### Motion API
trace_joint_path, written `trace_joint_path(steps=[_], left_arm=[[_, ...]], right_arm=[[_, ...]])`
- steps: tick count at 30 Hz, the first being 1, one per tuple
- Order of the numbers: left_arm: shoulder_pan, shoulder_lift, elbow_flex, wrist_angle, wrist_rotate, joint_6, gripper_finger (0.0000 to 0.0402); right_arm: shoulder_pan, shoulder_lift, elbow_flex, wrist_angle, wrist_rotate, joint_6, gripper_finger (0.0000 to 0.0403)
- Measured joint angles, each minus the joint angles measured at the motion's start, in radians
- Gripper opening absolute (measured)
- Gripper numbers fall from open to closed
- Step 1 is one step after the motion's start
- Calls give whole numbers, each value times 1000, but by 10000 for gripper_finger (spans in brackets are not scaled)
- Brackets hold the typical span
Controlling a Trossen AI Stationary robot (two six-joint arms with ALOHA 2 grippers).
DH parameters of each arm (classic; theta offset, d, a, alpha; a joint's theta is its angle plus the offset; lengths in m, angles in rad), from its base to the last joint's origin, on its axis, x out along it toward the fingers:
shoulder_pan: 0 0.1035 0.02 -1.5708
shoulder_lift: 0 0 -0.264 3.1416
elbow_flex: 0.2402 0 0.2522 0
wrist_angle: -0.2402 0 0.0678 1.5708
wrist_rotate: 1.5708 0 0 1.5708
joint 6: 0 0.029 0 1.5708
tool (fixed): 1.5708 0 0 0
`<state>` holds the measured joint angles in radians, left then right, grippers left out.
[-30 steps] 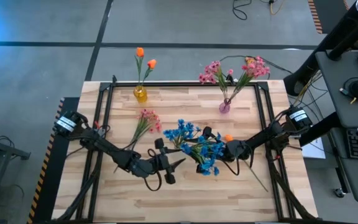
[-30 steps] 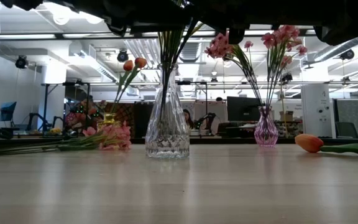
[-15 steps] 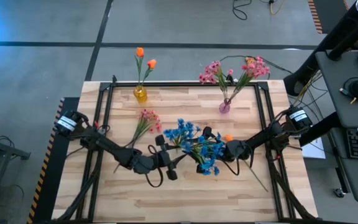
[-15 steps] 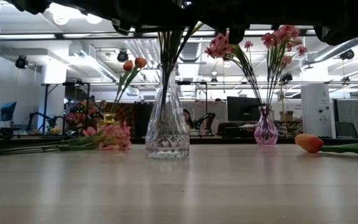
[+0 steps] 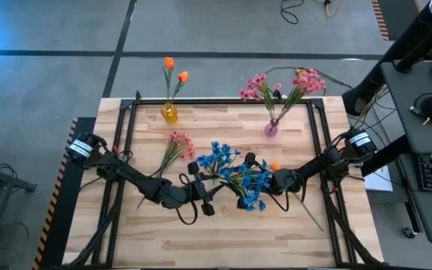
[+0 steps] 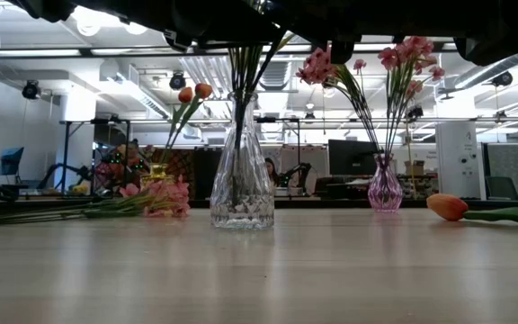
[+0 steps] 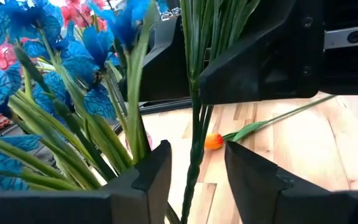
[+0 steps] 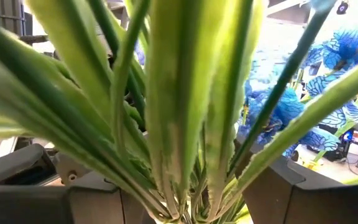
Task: Sort flowers into vase by color
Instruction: Put the blue flowers into the transparent vase
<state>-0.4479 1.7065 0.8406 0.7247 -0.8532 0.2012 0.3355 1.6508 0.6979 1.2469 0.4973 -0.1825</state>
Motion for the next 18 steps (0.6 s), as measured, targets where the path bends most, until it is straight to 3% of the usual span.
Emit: trace_joint_path(steps=[9, 18], left_arm=[[0, 0, 0, 0, 0, -1, 70], [6, 3, 0, -2, 25, -8, 80]], right_arm=[[0, 0, 0, 0, 0, 7, 206], [0, 0, 0, 0, 0, 8, 206]])
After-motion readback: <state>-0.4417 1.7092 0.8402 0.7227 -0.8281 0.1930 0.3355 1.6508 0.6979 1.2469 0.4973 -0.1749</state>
